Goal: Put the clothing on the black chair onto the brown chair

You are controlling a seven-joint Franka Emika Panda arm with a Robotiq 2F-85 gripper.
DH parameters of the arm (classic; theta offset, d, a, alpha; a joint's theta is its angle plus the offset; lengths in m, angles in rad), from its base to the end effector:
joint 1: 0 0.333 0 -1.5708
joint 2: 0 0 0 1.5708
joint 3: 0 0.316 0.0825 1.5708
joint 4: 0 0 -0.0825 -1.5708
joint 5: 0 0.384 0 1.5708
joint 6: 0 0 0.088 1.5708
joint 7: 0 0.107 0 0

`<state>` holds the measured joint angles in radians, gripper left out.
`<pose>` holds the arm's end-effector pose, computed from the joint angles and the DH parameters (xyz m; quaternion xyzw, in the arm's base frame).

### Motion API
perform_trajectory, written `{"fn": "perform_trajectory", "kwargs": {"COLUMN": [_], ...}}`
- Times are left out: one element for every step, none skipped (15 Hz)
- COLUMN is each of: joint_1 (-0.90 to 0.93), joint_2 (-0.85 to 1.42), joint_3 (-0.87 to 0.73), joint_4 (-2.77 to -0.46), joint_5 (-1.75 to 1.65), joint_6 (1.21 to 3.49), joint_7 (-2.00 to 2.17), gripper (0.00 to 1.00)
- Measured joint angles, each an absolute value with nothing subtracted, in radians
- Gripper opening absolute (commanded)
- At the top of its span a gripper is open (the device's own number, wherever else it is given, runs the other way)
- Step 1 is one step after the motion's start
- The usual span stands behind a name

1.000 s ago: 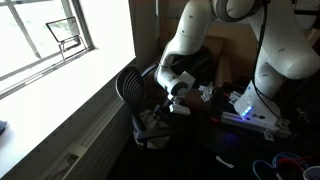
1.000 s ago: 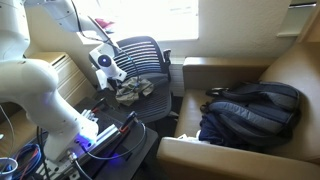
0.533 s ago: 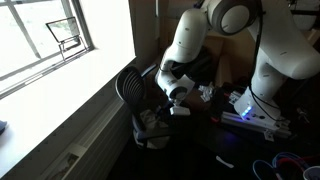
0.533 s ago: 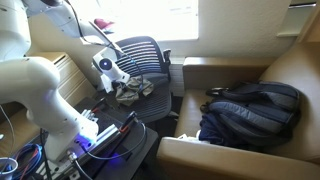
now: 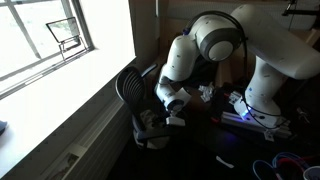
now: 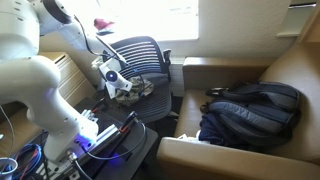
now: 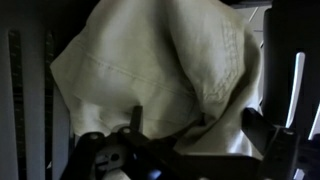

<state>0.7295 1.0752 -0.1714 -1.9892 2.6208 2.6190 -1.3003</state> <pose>0.3831 0.1939 -0.0943 -0.9171 0.2942 -0.0989 0.2501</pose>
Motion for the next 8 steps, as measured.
{"fn": "perform_trajectory", "kwargs": {"joint_1": [0.730, 0.730, 0.730, 0.731, 0.731, 0.730, 0.730, 0.730], "joint_2": [1.078, 1.079, 1.079, 1.079, 1.079, 1.079, 1.079, 1.079], "joint_3": [-0.171, -0.172, -0.177, -0.187, -0.199, -0.212, -0.223, -0.232], "joint_4": [-1.987, -1.987, -1.986, -1.983, -1.978, -1.972, -1.967, -1.961], "joint_5": [2.615, 2.610, 2.608, 2.607, 2.606, 2.606, 2.605, 2.605], "joint_6": [2.619, 2.619, 2.619, 2.619, 2.619, 2.619, 2.619, 2.619], "joint_7": [-1.299, -1.300, -1.303, -1.307, -1.312, -1.319, -1.327, -1.332], "gripper": [0.75, 0.74, 0.66, 0.60, 0.52, 0.46, 0.38, 0.32]}}
